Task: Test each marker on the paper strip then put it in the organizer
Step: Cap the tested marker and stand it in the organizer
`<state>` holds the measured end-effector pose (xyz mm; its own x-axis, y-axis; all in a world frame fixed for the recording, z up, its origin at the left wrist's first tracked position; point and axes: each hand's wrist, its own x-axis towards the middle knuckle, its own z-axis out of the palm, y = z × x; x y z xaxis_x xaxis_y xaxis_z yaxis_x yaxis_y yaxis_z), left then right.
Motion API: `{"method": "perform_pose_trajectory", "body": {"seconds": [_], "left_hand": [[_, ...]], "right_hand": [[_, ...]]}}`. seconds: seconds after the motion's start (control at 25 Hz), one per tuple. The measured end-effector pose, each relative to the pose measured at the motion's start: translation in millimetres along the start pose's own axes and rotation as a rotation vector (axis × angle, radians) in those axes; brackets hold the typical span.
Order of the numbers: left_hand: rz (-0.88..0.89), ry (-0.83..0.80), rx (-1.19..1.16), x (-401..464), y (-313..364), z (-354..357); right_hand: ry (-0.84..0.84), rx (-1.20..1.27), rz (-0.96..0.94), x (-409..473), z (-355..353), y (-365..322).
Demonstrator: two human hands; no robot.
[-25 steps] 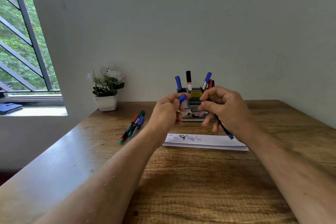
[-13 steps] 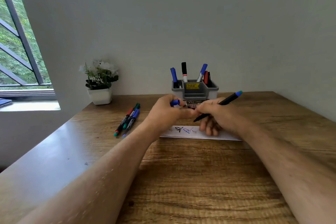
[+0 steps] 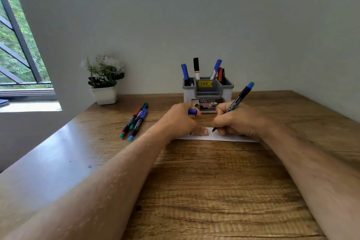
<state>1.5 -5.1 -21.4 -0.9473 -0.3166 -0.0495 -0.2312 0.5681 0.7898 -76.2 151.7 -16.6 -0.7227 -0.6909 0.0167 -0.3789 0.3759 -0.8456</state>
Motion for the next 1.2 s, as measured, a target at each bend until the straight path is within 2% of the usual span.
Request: {"method": "perform_pose_trajectory", "body": {"seconds": [0.2,0.4,0.68,1.2], "left_hand": [[-0.002,-0.014,-0.01,2.9,-0.9,-0.2],[-0.01,-0.016,-0.013,4.3,-1.0,-0.1],[-0.016,-0.024,0.001,3.1,1.2,0.2],[-0.036,-0.015,-0.002,1.6,2.6,1.0]], "right_hand": [[0.022,-0.088,-0.022,4.9,3.3,3.5],[-0.001,-0.021,-0.01,5.6,3.1,1.5],[0.065,-0.06,-0.006,8.0,4.2,5.5],[0.04,-0.085,-0.039,4.5,4.5,2.1]]}}
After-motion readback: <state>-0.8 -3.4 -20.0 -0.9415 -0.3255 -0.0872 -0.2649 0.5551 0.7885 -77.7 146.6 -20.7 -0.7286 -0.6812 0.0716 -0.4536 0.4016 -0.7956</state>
